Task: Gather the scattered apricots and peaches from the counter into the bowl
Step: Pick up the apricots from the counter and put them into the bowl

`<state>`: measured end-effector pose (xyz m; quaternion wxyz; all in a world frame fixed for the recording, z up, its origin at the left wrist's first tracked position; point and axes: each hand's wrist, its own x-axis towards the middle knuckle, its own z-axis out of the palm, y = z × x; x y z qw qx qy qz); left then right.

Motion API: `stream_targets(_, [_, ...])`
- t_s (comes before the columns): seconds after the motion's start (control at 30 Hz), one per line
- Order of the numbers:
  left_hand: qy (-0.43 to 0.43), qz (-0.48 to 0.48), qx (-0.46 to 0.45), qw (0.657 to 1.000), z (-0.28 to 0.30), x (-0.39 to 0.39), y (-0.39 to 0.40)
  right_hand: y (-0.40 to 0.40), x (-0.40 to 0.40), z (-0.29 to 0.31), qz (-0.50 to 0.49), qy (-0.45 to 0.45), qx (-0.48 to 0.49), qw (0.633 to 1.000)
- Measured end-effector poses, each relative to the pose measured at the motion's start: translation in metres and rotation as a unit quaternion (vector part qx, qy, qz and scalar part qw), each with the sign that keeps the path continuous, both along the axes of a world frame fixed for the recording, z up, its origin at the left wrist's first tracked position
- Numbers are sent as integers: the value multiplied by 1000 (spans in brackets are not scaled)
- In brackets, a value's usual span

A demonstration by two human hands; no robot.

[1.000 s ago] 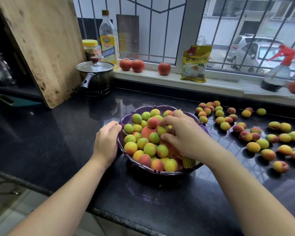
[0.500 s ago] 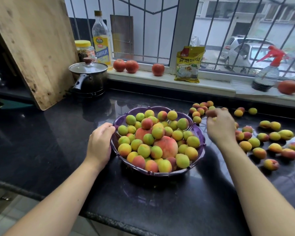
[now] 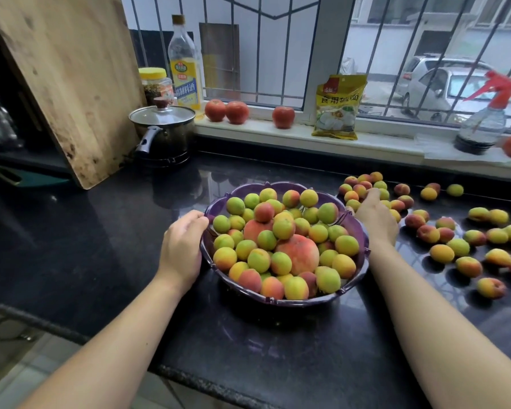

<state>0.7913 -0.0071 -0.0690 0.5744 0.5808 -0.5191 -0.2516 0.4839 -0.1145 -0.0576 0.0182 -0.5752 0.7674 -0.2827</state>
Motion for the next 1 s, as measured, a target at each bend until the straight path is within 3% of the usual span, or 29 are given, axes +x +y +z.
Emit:
stream_targets(0.17, [-1,-1,-3,1000,0,0,0,8,-12,11,87,-167,-27,982])
stream_targets(0.23, [0,0,-2,1000,-1,1,0,16,-17,32,174,-246,-32,953])
stream_targets(0.3, [1,-1,1,1000,-1,2,-1,35,-17,63,270,-266,-19,925])
stream_targets(0.4, [22,-2,7,1000,-1,2,-1,65,-3,90,392,-155,30,906])
stream_targets(0.5, [14,-3,8,1000,-1,1,0,78,18,81,423,-23,51,904])
stream_targets(1.0, [7,-9,-4,1000,-4,3,-2,76,38,64,397,93,33,913])
